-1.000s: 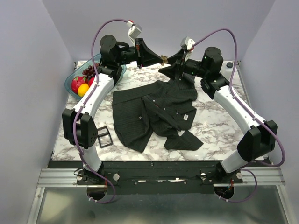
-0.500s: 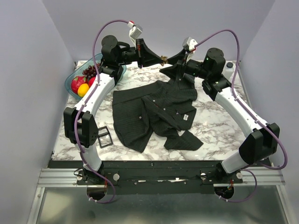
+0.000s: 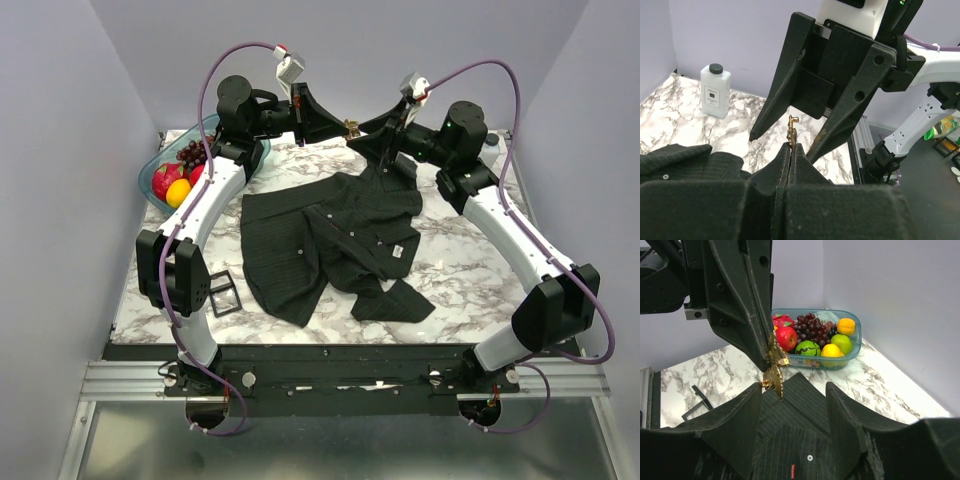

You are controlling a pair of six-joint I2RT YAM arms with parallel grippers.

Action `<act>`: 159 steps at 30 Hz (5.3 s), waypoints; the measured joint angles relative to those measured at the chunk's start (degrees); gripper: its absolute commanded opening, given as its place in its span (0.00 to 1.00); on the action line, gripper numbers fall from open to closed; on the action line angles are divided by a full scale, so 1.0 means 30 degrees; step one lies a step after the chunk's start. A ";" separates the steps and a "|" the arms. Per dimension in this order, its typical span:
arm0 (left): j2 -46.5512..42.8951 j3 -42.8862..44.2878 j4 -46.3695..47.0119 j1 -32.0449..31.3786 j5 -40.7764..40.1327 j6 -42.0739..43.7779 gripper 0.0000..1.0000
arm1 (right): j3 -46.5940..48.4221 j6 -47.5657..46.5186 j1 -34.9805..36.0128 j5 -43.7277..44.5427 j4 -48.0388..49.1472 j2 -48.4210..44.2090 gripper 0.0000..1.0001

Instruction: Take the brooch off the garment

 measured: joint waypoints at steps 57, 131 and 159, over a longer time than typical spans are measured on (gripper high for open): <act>0.0860 0.0000 0.2994 -0.0401 0.1399 -0.1151 0.00 | 0.1020 0.6324 -0.1581 -0.4779 0.1712 0.1421 0.30; -0.0270 -0.1647 -0.1122 -0.0729 0.0954 0.2710 0.00 | 0.1610 -0.0204 -0.2441 -0.7526 -0.3468 0.1596 0.41; -0.0277 -0.1639 -0.1137 -0.0393 0.0940 0.2659 0.00 | 0.1610 0.2157 -0.1807 -0.8335 -0.1588 0.1821 0.26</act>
